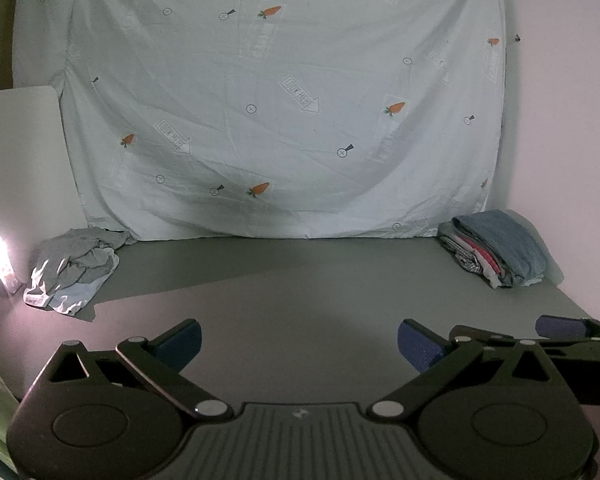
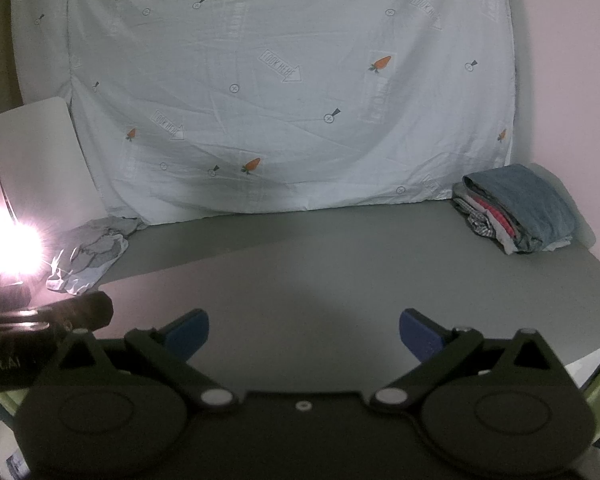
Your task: Fold clothes
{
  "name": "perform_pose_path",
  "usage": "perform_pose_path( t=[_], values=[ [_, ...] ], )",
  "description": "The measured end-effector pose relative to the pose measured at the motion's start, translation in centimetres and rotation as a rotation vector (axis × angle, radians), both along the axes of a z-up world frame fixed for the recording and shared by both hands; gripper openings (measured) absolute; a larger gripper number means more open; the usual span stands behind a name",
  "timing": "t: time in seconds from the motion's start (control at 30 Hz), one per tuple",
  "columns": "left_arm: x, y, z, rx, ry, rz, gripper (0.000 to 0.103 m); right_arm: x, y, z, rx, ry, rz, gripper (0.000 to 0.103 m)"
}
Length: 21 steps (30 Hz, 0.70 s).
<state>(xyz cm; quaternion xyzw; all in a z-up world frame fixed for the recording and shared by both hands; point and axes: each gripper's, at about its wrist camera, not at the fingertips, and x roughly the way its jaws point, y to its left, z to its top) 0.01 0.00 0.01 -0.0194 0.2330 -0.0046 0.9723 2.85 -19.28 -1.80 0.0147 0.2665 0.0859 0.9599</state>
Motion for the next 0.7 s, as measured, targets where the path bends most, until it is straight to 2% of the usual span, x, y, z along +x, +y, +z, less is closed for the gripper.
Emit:
perform_pose_path(
  t=[0.7],
  values=[
    [0.75,0.5,-0.12,-0.005,0.015,-0.008,0.103,0.22,0.39,0.44,0.002,0.008,-0.007,0.103]
  ],
)
